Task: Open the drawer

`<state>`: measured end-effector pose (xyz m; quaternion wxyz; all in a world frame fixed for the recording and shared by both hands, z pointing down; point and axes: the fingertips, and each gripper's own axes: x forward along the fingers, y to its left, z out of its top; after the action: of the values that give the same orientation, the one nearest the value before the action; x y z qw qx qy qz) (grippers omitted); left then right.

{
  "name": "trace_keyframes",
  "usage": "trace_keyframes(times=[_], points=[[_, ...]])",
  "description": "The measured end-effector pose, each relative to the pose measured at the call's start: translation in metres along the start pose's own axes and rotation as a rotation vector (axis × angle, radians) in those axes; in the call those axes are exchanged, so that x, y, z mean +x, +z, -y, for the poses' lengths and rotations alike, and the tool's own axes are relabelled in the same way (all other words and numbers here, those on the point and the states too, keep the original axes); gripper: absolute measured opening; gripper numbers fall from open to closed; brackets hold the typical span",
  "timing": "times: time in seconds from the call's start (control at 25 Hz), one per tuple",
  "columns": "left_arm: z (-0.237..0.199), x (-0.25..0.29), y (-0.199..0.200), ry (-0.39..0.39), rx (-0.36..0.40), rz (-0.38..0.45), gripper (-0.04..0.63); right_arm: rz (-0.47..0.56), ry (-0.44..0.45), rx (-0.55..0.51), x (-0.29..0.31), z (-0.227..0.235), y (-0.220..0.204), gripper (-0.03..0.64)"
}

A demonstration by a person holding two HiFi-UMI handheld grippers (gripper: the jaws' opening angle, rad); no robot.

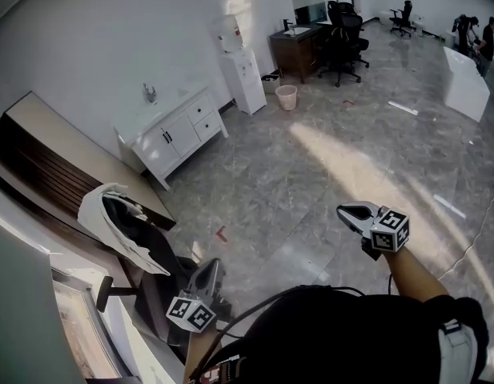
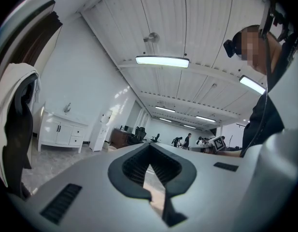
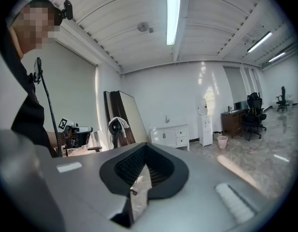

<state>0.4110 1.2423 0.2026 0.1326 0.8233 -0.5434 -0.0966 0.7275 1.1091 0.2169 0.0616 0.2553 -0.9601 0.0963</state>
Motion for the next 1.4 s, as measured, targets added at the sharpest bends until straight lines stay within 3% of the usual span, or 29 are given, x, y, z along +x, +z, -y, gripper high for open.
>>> trace_keyframes(times=[0.32, 0.56, 1.04, 1.4], points=[[-0.102, 0.02, 0.054, -0.09, 0.005, -0.002, 0.0, 0.015, -0.08, -0.029, 0.097, -0.016, 0.049, -0.006], [-0.169, 0.016, 0.084, -0.129, 0.013, 0.006, 0.0, 0.01, -0.065, -0.042, 0.186, -0.041, 0.059, -0.006], [-0.247, -0.008, 0.104, -0.058, 0.018, 0.013, 0.0, -0.008, 0.057, -0.082, 0.313, -0.067, 0.085, -0.006], [-0.266, 0.028, 0.111, -0.008, 0.03, 0.017, 0.0, -0.02, 0.103, -0.067, 0.348, -0.026, 0.086, -0.006]])
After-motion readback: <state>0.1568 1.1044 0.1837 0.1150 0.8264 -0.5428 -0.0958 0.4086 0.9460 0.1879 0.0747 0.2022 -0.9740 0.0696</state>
